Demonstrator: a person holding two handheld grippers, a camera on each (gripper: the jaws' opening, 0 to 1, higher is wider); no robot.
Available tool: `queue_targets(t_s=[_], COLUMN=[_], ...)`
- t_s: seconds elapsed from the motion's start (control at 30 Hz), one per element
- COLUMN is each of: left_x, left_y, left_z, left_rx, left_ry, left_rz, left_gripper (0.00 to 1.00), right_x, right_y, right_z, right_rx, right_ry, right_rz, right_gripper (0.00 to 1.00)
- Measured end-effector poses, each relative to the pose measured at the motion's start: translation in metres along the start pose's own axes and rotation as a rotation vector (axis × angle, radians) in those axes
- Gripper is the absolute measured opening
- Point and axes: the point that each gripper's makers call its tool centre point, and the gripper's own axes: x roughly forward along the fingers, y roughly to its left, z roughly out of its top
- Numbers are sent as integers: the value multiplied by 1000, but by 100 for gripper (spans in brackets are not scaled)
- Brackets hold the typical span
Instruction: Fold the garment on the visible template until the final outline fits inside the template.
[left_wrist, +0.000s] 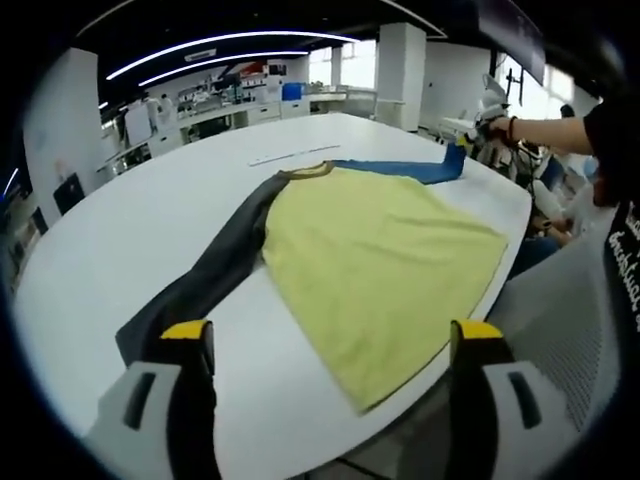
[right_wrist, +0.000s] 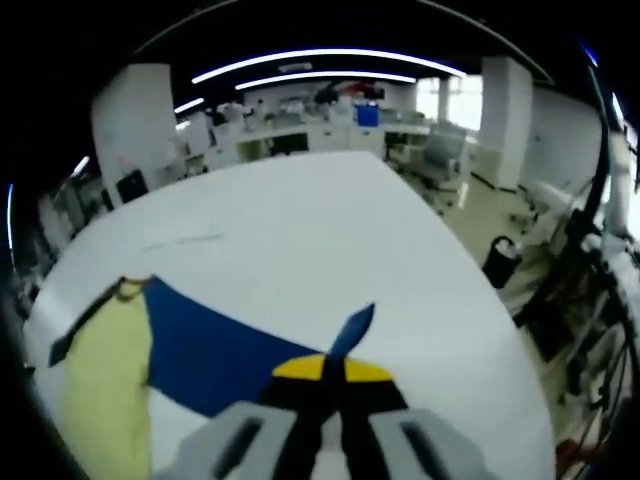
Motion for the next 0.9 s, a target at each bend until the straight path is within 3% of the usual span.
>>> queue_targets(t_s=[0.17,0.4,0.57,0.9], left_x=[-2,-5,-4,-7], left_y=[-2,0,-2,-6], left_z=[1,1,5,3], left_rx=[-6,-26,-28,-9], left_ry=[-12,-26,-39,-34], left_rz=[0,5,1,-8], left_gripper=[96,95,96,97], right_x=[2,-11,-10,-9], right_y=[16,69,85,143], right_z=[7,5,8,12], right_rx=[-16,-47,-77,-152], right_ry=[3,13,23,33], right_rz=[32,65,91,145], right_gripper=[0,0,0,0])
